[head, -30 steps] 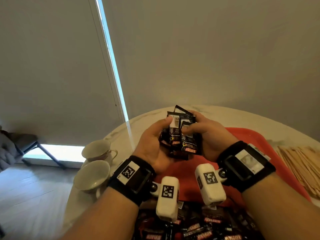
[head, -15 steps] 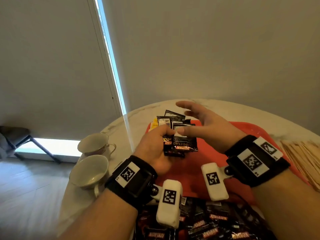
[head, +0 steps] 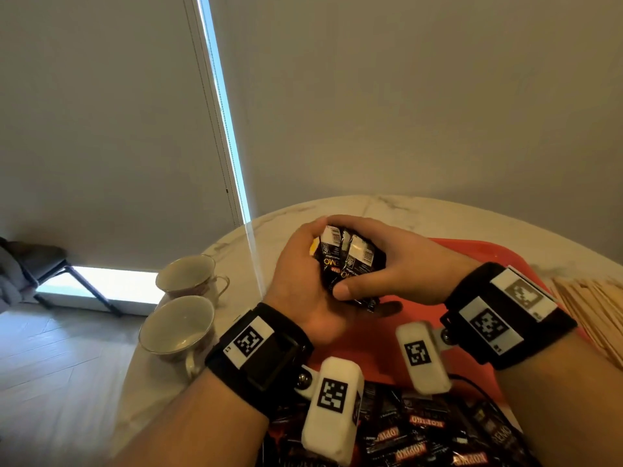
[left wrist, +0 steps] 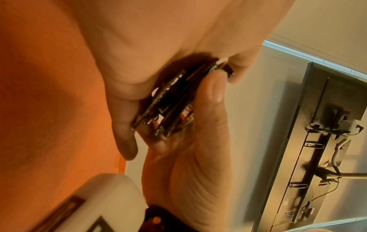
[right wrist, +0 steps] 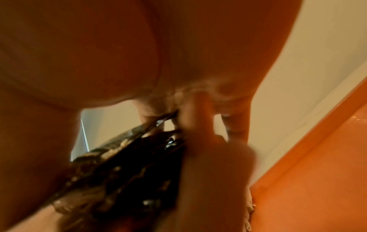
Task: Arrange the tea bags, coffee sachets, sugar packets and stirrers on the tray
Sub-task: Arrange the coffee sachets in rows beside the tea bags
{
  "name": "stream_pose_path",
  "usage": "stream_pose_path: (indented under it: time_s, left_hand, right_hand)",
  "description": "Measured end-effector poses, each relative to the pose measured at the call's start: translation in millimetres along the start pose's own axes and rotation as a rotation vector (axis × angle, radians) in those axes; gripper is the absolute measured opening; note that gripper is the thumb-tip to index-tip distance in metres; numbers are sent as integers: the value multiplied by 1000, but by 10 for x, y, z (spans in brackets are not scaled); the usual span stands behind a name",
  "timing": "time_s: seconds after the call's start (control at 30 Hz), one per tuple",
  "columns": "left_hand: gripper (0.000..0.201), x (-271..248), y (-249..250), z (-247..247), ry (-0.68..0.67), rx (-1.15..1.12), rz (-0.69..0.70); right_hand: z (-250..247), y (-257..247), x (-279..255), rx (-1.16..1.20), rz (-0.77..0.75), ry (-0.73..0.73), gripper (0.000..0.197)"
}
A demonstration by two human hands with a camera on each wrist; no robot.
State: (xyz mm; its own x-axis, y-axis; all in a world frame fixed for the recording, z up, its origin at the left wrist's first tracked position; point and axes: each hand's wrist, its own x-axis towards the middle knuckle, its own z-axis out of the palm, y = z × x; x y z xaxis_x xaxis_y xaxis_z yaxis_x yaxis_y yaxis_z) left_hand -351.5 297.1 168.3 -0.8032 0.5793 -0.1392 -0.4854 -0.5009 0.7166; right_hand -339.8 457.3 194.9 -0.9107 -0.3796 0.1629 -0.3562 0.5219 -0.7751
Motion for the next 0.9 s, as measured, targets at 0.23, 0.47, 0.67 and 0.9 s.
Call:
stream_pose_path:
  time_s: [0.23, 0.47, 0.67, 0.9]
  left_hand:
    - [40, 14, -38, 47, 107, -18, 45]
    - [46, 93, -122, 18, 201, -27, 138]
    - [28, 128, -82, -80, 205, 8, 242]
    - [57, 162, -66, -112, 295, -41, 400]
  right_hand:
    - [-1, 16, 4, 91, -5, 14, 99]
    - [-46, 129, 25, 124, 23, 96, 90]
    - [-77, 141, 10, 128, 65, 121, 85]
    - [-115, 299, 85, 253, 92, 544, 24]
